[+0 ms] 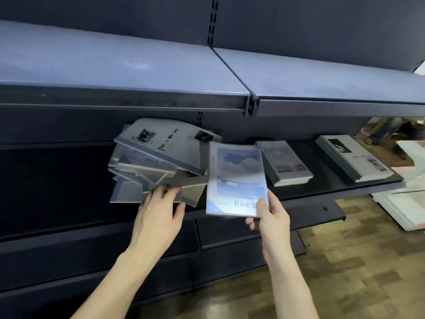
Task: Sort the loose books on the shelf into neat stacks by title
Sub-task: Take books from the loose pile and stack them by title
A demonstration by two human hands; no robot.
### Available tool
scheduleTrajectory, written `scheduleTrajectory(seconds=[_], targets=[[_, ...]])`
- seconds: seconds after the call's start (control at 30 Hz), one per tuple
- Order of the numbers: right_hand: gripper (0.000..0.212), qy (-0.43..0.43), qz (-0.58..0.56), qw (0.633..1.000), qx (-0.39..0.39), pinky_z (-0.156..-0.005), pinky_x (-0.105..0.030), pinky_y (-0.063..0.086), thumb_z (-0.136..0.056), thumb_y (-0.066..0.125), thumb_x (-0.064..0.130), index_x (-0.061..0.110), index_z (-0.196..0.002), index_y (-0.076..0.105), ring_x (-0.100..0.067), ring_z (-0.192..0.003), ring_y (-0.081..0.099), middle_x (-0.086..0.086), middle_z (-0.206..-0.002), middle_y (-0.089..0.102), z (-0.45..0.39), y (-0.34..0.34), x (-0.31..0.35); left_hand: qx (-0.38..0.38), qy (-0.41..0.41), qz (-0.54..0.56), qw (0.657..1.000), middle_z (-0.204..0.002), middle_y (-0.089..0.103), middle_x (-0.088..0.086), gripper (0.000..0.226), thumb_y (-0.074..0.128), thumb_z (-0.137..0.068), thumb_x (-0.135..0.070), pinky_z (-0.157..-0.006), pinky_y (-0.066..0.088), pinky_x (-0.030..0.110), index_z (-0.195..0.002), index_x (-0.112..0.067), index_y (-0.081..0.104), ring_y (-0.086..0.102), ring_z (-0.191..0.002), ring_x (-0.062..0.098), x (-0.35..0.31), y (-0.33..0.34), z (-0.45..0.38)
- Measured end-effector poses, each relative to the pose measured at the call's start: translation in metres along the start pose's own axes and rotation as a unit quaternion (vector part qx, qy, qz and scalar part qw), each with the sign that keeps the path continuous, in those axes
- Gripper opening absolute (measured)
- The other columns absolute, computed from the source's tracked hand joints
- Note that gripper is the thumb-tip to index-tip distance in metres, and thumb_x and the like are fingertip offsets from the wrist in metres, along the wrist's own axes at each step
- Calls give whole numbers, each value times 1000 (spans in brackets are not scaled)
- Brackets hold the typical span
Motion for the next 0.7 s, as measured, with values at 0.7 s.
scheduleTrajectory(seconds=[0.7], targets=[[28,2,4,1000,0,-54,-24,53,-105,48,23,41,-125,56,-14,-57,60,5,-102,70,-29,-209,-2,75,4,48,996,-137,50,-10,49,40,-100,-46,-96,42,32,-146,-29,37,50,-123,14,-228,97,40]])
Point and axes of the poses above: each hand's wrist, its own z-axis away from the middle knuckle, its own y-axis out of the palm, x = y × z, the point moved 4 cm from there along -z, towards the middle knuckle
